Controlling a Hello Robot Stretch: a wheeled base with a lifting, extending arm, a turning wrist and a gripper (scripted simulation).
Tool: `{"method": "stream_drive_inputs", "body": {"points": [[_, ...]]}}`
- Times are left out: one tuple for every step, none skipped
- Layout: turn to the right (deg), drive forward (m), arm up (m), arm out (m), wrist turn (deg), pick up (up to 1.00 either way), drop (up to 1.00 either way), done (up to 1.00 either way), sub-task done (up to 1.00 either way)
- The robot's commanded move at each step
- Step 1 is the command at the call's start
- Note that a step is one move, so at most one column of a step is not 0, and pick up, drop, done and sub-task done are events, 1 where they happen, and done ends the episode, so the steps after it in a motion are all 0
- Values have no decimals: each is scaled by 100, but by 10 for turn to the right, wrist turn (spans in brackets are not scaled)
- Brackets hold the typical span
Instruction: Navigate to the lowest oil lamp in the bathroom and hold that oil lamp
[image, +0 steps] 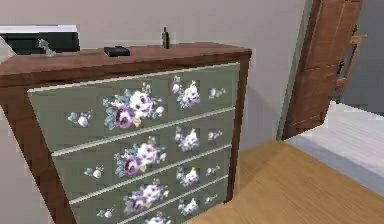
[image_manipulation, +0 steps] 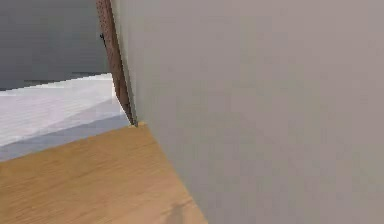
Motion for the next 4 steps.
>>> {"method": "stream_drive_inputs", "body": {"points": [[450,0,0,0,0,0,0,0,0],[120,0,0,0,0,0,0,0,0],[0,100,0,0,0,0,0,0,0],[30,0,0,0,0,0,0,0,0]]}}
